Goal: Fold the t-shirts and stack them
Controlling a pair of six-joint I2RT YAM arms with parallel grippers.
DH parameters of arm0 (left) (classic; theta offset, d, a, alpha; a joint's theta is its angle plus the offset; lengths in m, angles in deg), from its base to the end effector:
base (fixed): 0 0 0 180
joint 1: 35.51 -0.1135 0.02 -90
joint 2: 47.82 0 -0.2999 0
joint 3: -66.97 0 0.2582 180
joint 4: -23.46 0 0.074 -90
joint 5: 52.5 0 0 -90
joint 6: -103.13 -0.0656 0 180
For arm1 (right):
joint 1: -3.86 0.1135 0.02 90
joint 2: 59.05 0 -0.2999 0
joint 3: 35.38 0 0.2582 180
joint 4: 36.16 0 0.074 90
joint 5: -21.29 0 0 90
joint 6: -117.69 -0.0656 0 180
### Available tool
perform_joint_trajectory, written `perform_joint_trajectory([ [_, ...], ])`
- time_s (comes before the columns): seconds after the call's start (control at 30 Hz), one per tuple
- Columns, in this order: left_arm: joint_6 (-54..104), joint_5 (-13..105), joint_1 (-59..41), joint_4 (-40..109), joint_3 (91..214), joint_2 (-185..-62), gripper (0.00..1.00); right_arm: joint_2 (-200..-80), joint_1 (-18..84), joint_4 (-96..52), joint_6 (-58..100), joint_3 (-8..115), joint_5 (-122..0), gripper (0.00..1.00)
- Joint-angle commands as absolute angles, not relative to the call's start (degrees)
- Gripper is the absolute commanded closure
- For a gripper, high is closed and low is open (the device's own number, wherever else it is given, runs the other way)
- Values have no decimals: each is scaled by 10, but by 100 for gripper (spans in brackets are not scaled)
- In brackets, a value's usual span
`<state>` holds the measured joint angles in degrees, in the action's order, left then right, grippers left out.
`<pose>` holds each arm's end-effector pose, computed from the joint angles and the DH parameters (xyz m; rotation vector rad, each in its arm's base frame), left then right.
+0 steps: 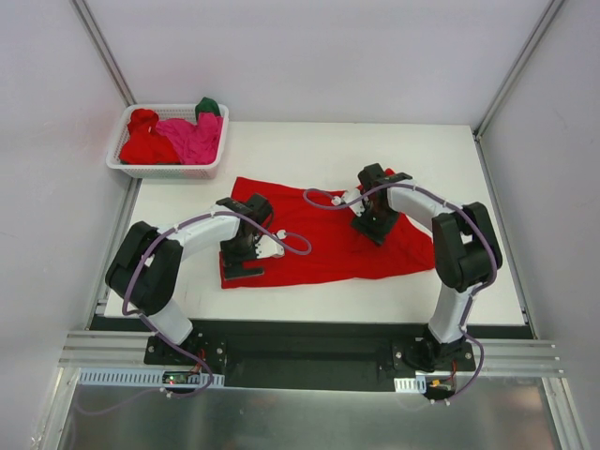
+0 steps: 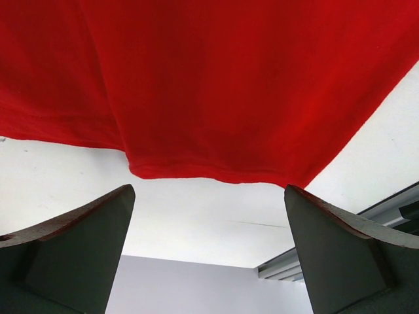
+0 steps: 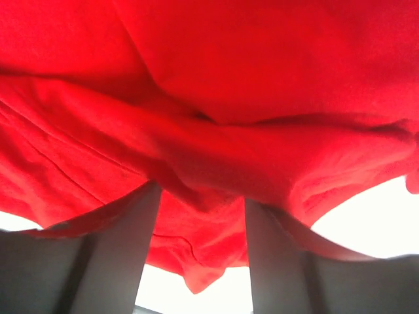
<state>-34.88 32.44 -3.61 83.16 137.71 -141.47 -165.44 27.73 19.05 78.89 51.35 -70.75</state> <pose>0.2534 -0.1509 0.1741 1.9342 2.3222 0.1596 0.3523 0.1533 0.1796 -1.7553 2.2959 -0.1407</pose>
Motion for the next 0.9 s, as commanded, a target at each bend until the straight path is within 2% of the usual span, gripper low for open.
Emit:
perform_joint_trajectory([
  [0.0, -342, 318, -33, 844, 1369, -1398, 1, -1652, 277, 197, 787, 530, -711, 54],
  [0.07, -342, 320, -33, 844, 1370, -1402, 1, -1649, 278, 198, 788, 528, -712, 65],
  [0.1, -343, 320, -33, 844, 1370, -1404, 1, -1648, 277, 199, 788, 527, -713, 76],
  [0.13, -343, 320, -32, 844, 1374, -1408, 1, -1648, 278, 201, 788, 525, -718, 79],
  [0.43, -349, 318, -32, 843, 1392, -1426, 1, -1629, 278, 235, 784, 544, -735, 82],
  [0.53, -352, 318, -33, 843, 1396, -1431, 1, -1615, 278, 251, 787, 557, -732, 80],
  [0.6, -351, 319, -32, 843, 1398, -1434, 1, -1607, 281, 255, 791, 560, -734, 74],
  [0.67, -351, 319, -33, 843, 1403, -1440, 1, -1605, 280, 260, 796, 558, -737, 74],
  [0.77, -351, 319, -31, 843, 1409, -1443, 1, -1598, 281, 259, 799, 558, -737, 87],
  [0.87, -352, 318, -28, 844, 1412, -1446, 1, -1597, 282, 262, 800, 561, -737, 86],
])
